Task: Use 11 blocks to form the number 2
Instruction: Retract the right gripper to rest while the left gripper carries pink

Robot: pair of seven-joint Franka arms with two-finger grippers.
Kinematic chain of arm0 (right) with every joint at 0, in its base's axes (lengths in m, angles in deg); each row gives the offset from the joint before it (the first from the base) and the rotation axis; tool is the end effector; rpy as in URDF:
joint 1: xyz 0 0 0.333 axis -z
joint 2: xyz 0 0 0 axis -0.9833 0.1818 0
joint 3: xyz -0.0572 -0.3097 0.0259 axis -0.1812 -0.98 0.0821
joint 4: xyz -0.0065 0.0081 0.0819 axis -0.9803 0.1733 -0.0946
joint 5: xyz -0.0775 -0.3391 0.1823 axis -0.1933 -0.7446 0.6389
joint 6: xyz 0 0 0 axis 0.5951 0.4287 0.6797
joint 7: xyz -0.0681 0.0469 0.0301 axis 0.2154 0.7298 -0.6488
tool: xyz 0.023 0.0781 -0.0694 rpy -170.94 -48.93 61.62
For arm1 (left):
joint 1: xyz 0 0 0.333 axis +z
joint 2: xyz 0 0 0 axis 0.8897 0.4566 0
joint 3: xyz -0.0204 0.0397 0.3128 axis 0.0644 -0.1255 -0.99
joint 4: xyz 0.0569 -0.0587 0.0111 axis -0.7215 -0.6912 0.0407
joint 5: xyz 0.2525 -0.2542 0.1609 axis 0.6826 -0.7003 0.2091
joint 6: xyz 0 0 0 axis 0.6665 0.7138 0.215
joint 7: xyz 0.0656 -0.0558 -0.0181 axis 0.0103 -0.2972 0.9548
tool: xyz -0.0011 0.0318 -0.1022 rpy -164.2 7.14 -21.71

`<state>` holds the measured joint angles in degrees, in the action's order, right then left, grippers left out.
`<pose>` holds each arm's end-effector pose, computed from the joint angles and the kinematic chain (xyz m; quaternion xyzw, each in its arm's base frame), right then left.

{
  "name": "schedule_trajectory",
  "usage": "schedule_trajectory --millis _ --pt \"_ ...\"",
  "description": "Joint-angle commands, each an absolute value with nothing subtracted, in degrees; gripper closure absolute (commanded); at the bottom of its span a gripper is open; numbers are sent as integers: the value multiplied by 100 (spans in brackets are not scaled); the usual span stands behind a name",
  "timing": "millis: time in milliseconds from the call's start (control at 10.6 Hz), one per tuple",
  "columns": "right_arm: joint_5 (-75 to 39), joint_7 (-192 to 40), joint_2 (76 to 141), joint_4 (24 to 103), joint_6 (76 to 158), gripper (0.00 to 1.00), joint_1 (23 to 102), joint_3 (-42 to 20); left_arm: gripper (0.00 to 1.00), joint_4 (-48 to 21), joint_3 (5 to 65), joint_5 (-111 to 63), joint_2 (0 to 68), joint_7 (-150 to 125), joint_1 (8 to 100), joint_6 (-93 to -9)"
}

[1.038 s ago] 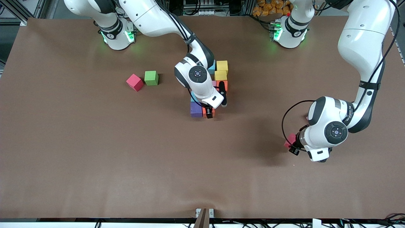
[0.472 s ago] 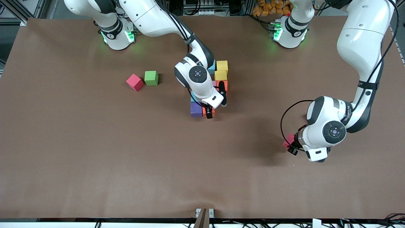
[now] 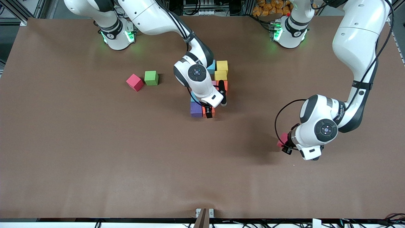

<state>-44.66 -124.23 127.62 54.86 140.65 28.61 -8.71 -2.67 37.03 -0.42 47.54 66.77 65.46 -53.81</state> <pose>0.4752 0.5314 0.2177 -0.6780 -0.7314 -0.0610 0.0416 0.6738 -0.1633 0.2576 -0.8475 -0.5284 0.0346 0.0362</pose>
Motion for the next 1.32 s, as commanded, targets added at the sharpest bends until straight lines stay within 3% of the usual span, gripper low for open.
schedule_trajectory --millis 0,566,849,1226 --pt "-4341 -12463 12336 5954 14111 0 2916 -826 70 -325 3741 21 4696 7316 6319 -5342" --pt "-4341 -12402 11327 6814 14041 0 3118 -835 71 -816 4259 -32 4573 8556 6345 -5385" --pt "-4358 -10957 10605 7063 13357 0 3539 -835 72 -1404 4506 -32 4380 9549 6345 -5954" --pt "-4402 -8339 10209 7028 13346 0 4215 -888 72 -1740 4909 -14 4300 10603 6310 -6597"
